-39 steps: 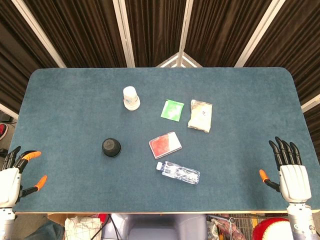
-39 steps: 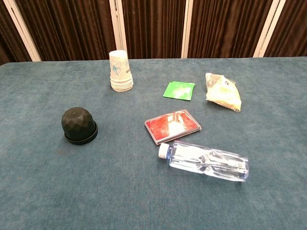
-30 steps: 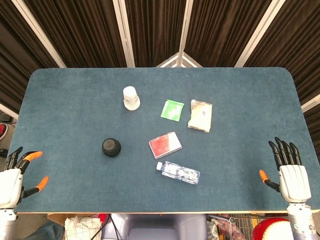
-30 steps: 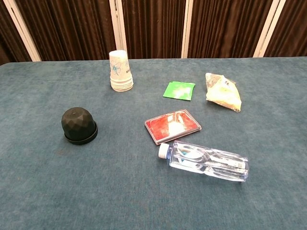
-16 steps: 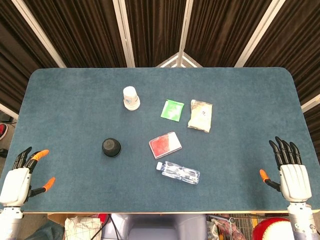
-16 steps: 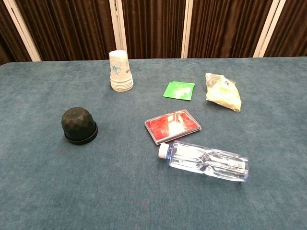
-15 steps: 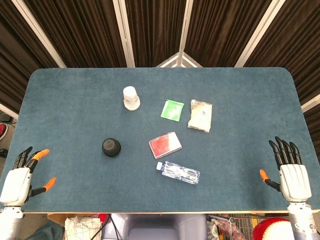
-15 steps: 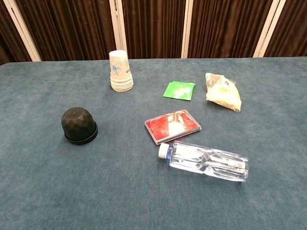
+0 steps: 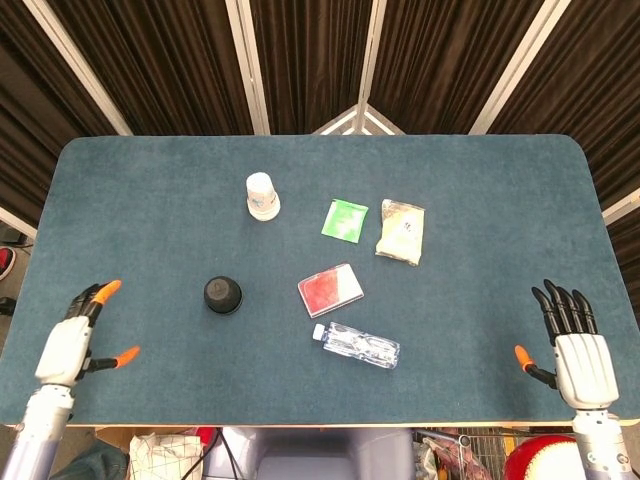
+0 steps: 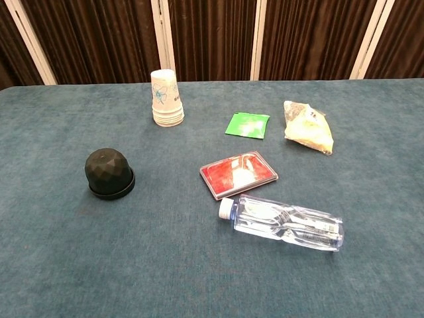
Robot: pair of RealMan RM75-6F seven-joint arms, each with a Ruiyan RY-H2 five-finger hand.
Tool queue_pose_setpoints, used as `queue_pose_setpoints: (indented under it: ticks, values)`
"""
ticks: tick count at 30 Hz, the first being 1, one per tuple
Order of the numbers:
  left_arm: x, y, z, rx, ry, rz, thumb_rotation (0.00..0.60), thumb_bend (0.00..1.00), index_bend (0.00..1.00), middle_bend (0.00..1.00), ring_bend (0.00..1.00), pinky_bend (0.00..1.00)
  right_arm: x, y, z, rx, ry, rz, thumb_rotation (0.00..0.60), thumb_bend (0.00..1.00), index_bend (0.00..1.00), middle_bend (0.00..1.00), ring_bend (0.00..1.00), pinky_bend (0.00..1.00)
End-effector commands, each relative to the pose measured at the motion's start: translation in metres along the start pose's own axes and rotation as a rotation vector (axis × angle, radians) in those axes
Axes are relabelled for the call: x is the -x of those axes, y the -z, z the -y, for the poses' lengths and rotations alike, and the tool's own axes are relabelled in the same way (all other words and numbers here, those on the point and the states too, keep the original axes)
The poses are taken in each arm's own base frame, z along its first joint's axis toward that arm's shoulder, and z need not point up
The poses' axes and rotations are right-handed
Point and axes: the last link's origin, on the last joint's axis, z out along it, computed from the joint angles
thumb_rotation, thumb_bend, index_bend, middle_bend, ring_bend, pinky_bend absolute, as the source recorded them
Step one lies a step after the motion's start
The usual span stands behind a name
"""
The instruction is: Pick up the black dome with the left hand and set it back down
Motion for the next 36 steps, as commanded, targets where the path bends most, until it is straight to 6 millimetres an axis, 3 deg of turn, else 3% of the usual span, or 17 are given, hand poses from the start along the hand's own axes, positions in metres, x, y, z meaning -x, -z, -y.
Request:
queue_pose_setpoints:
  ticks: [1, 14, 36]
  values:
    - [0.011, -0.022, -0.001, 0.003, 0.040, 0.027, 0.600, 0.16, 0.11, 0.08, 0.00, 0.00, 0.003, -0.002, 0.000, 0.001, 0.003, 0.007, 0.600, 0.29, 0.07, 0.02, 0.07, 0.01]
    - [0.054, -0.068, -0.019, 0.007, 0.075, 0.070, 0.600, 0.16, 0.11, 0.09, 0.00, 0.00, 0.007, -0.006, -0.003, 0.013, 0.037, 0.010, 0.600, 0.29, 0.07, 0.02, 0.07, 0.01]
    - [0.090, -0.099, -0.044, -0.012, 0.036, 0.139, 0.600, 0.15, 0.11, 0.11, 0.00, 0.00, 0.003, 0.004, -0.001, 0.036, 0.065, 0.057, 0.600, 0.29, 0.07, 0.02, 0.07, 0.01]
